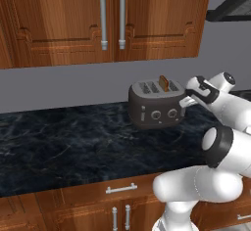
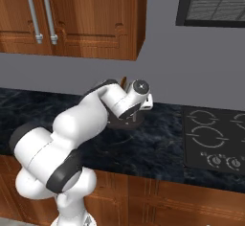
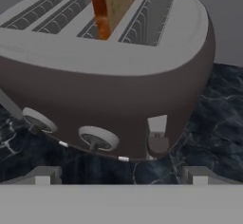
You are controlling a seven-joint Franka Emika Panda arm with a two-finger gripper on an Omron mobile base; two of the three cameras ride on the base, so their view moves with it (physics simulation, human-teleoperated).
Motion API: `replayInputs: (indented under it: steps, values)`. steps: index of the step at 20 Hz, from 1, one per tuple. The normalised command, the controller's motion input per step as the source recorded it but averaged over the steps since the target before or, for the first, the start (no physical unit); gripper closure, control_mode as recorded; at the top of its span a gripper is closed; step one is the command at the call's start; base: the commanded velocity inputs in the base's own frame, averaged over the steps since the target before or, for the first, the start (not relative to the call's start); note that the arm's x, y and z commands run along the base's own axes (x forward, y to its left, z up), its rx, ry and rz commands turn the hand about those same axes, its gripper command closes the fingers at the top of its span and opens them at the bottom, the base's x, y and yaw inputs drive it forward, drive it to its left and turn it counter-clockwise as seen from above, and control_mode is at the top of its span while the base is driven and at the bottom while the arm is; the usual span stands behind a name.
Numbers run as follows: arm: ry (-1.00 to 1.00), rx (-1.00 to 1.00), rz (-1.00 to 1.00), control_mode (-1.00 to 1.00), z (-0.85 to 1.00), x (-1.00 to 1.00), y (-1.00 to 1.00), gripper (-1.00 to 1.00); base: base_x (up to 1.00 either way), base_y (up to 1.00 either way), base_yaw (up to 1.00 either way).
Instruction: Start the toaster. Once the lever pops up, take the bread to the plate on the dining counter.
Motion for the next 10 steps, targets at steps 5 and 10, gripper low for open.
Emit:
replayInputs:
  steps: [5,10]
  values:
    - [0.00,0.00,0.00,-1.00,-0.02,0.05,0.17,-1.00,0.00,0.00,0.00]
    - [0.00,0.00,0.00,-1.00,-0.01,0.03,0.12,-1.00,0.00,0.00,0.00]
